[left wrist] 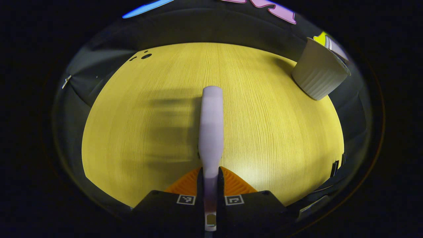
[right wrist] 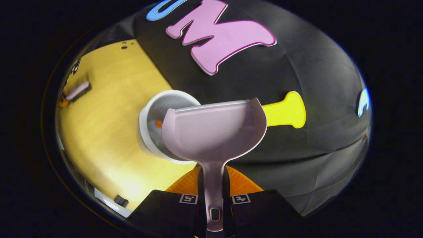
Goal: Pick up the small broom and dustpan from the desktop, sweep the trash into the dustpan with the broom, and then empty the trash into the garbage bin.
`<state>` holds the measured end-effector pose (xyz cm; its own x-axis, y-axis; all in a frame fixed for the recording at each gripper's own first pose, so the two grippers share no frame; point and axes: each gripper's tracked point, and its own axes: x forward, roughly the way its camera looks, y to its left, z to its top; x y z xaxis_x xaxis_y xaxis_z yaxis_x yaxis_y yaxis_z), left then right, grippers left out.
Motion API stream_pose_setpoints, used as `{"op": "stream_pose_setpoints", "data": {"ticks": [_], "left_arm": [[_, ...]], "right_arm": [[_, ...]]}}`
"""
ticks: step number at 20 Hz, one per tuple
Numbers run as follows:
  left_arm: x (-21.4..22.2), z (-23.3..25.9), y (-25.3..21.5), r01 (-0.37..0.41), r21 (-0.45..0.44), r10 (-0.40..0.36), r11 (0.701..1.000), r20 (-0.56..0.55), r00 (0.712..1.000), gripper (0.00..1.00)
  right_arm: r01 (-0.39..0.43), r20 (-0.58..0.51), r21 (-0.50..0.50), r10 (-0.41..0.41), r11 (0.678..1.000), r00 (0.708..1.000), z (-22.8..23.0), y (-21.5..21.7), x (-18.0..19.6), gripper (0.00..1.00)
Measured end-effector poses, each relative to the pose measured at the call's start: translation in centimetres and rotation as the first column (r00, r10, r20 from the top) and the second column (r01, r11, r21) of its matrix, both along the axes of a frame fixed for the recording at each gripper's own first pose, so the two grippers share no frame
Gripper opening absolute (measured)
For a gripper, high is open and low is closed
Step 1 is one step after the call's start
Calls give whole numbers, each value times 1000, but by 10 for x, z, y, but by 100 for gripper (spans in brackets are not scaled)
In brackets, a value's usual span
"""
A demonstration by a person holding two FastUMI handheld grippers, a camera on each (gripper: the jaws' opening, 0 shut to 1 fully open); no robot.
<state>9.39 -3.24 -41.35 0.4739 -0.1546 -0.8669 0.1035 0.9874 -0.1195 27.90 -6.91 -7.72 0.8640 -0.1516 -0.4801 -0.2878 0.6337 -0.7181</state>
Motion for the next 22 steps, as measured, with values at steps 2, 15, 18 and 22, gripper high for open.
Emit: {"op": "stream_pose_setpoints", "data": {"ticks": [2,15,18,22], "left_arm": [[-2,0,0,2,3,-2,1000,1,1000,18],[-16,0,3,-24,3,24,1000,3,1000,18],[-17,-1,3,-21,9,21,1000,7,1000,19],[-20,-2,1,-12,20,12,1000,15,1000,20]], "right_arm": [[-28,23,124,26,992,999,4,33,-22,23],[283,-412,668,26,688,911,-195,192,-191,22],[394,-474,652,-57,647,879,-252,187,-200,22],[485,-498,649,-154,587,853,-307,190,-190,23]]}}
